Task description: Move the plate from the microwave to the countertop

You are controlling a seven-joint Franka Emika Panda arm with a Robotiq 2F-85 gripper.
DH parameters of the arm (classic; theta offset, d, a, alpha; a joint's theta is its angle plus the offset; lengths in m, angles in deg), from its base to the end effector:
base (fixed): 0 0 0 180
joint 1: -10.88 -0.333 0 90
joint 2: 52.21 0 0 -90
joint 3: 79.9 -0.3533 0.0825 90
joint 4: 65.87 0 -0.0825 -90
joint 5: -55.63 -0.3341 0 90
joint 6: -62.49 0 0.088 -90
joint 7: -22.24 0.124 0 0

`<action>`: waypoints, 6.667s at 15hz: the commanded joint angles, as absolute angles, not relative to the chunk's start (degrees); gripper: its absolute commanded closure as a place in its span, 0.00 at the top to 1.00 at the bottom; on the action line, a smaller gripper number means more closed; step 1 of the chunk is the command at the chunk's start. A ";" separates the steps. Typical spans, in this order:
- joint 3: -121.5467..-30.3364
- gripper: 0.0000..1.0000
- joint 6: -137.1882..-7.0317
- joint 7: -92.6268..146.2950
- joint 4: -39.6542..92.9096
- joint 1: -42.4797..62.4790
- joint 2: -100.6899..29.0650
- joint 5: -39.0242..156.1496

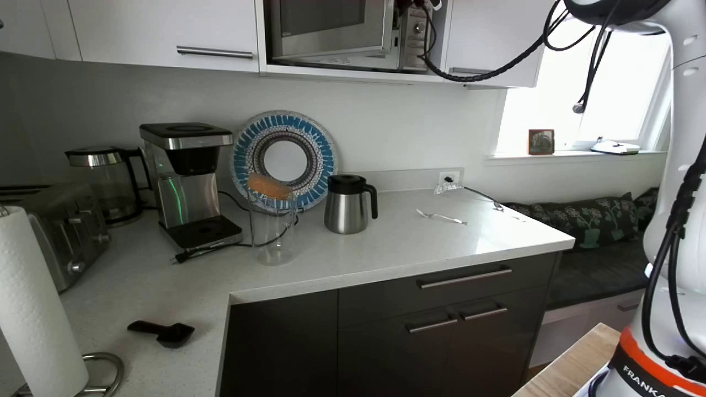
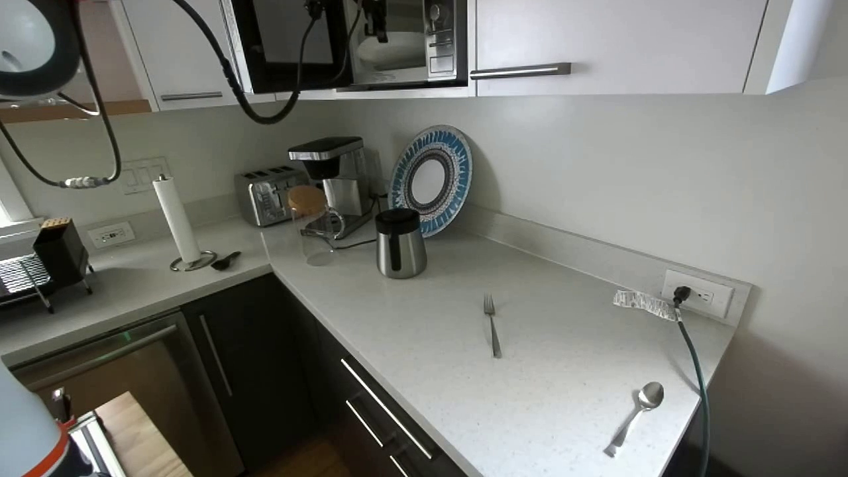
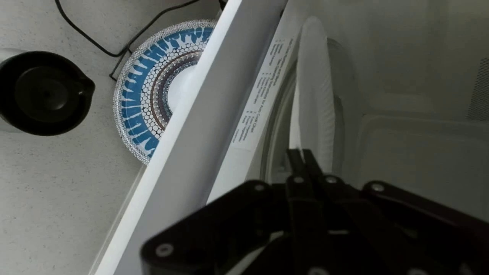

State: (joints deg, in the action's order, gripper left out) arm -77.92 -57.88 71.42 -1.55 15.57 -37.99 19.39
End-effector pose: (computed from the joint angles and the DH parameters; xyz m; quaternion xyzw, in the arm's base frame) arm 0.6242 -0.0313 0.7803 -0.7625 0.4598 -0.2064 0.4056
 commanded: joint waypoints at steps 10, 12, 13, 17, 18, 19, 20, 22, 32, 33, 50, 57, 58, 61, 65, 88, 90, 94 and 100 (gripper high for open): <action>-73.13 0.00 -44.53 56.96 33.87 21.03 -64.64 6.44; -71.85 0.00 -45.25 56.76 38.67 21.45 -68.08 6.59; -71.24 0.00 -45.45 56.85 41.10 21.68 -69.74 6.20; -70.51 0.00 -48.12 59.06 52.63 23.43 -76.53 6.27; -70.60 0.00 -49.14 59.00 55.45 23.93 -77.68 5.91; -70.80 0.00 -50.26 59.64 57.88 24.77 -79.15 6.49; -71.37 0.00 -52.50 60.63 60.89 25.61 -80.37 6.81; -72.69 0.00 -59.66 61.26 66.25 26.95 -81.60 7.08; -78.12 0.00 -99.20 61.22 85.35 24.88 -77.36 2.57; -77.89 0.00 -102.41 61.16 85.81 24.08 -76.03 1.20; -65.17 0.00 -96.09 24.42 89.06 13.12 -73.75 -16.90; -59.91 0.00 -91.94 -4.61 86.28 10.51 -63.93 -38.89; -59.74 0.00 -90.65 -7.58 85.56 10.62 -61.82 -41.56; -59.98 0.00 -87.45 -13.49 81.91 10.94 -54.15 -47.54; -64.45 0.00 -85.06 -14.03 75.49 14.72 -44.69 -50.73; -60.45 1.00 -97.15 0.03 75.57 7.88 -46.84 -17.37; -57.88 1.00 -100.41 4.31 79.90 4.64 -49.52 -8.03; -54.39 1.00 -109.44 11.05 86.12 1.78 -51.61 10.62; -53.55 1.00 -114.18 12.04 86.31 3.22 -49.83 18.86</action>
State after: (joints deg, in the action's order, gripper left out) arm -53.55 -114.18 12.04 86.30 3.22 -49.83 18.86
